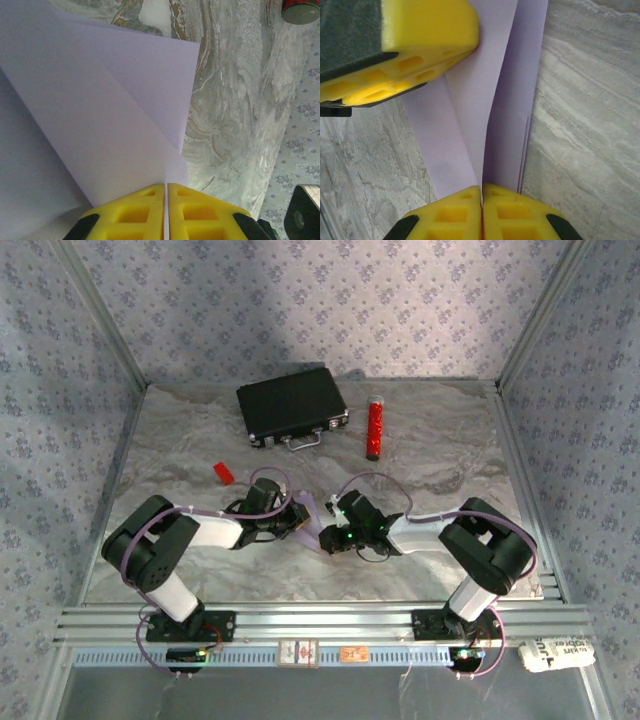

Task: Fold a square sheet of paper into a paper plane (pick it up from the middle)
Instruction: Fourth fold the wing at the center of the table.

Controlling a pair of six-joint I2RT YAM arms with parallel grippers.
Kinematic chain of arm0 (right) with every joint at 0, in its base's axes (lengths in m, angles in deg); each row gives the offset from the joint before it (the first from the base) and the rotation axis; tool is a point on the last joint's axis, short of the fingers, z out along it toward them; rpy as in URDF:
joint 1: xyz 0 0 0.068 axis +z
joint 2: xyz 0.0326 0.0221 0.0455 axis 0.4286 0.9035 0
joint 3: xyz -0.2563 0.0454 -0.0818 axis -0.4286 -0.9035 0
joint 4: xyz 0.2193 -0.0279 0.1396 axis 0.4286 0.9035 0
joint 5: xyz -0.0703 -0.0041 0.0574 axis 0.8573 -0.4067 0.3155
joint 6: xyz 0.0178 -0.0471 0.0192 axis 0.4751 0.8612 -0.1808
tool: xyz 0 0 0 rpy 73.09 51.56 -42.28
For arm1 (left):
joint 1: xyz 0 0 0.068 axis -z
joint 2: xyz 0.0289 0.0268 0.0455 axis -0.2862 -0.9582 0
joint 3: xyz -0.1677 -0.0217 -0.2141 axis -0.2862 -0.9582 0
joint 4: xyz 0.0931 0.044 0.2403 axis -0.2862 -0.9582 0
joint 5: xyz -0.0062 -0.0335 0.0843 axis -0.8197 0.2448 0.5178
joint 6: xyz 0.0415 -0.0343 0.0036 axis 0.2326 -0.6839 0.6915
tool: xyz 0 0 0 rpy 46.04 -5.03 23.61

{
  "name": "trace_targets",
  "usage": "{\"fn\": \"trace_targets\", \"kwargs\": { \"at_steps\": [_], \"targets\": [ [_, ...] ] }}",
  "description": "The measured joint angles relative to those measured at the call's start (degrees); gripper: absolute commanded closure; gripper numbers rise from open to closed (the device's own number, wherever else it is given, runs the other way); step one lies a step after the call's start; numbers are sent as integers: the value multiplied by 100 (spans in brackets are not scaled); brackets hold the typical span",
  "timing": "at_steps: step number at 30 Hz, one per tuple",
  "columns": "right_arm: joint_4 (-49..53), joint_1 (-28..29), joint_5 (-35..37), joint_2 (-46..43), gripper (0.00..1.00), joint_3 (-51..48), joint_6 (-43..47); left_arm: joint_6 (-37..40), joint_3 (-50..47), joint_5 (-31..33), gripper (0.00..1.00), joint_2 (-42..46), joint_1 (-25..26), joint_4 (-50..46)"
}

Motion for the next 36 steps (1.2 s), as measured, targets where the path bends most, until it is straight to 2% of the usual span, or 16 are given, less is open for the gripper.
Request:
{"fn": "trace_targets", "kwargs": {
  "at_steps": [36],
  "targets": [
    [-85, -72, -173, 72, 89, -2, -299, 299, 212, -173, 87, -385, 44, 48]
  ]
}}
